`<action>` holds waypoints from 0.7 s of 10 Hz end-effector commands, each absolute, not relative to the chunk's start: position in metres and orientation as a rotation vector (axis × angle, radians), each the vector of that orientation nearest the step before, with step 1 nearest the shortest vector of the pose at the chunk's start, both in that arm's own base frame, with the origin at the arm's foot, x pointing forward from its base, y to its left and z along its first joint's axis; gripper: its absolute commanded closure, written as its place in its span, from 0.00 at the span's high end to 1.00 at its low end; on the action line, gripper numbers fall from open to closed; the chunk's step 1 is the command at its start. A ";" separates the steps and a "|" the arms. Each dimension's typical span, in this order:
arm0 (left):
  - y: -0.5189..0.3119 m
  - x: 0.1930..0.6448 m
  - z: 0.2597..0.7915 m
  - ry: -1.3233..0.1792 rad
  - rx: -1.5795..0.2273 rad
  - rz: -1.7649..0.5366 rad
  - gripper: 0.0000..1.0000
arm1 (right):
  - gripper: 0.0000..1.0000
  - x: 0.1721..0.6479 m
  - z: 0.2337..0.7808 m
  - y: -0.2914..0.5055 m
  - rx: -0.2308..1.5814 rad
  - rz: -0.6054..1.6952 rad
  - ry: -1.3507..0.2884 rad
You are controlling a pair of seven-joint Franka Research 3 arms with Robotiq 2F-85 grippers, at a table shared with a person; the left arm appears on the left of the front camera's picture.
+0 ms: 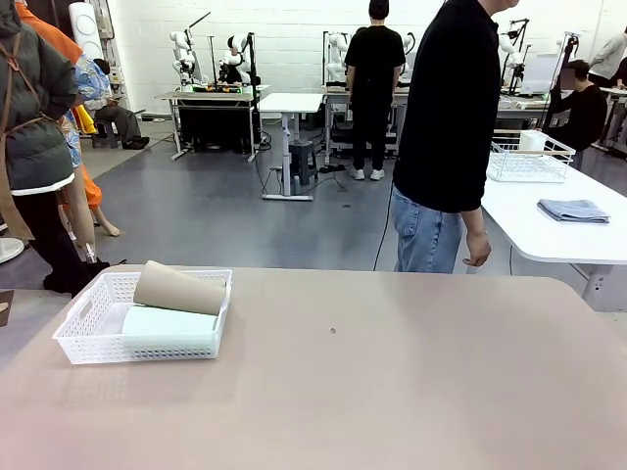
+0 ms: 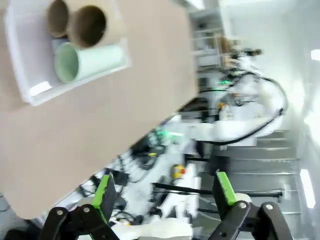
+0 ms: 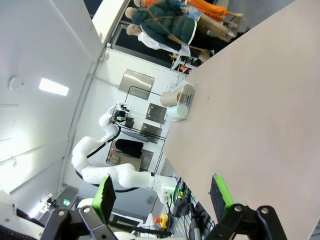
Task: Clean and organize the cups into the basket.
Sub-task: Move the Organizing basket back to the left side of the table.
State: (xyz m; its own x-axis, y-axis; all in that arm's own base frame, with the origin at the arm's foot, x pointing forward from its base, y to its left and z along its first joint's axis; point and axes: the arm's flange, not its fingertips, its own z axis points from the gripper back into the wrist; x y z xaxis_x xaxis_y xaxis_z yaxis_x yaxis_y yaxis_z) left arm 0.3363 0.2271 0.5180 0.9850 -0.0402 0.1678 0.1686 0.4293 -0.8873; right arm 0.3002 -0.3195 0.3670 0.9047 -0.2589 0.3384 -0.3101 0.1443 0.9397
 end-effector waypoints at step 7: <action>0.395 0.315 0.484 -0.236 -1.342 0.203 1.00 | 1.00 0.298 0.368 -0.319 1.456 0.044 -0.486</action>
State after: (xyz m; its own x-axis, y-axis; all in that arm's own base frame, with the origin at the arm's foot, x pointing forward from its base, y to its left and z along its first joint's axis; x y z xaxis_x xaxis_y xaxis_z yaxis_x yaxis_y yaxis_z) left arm 0.3135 0.3683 0.4714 0.9649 0.2593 0.0416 -0.0195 0.2287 -0.9733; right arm 0.3001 -0.3196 0.3671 0.9046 -0.2592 0.3385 -0.3103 0.1442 0.9396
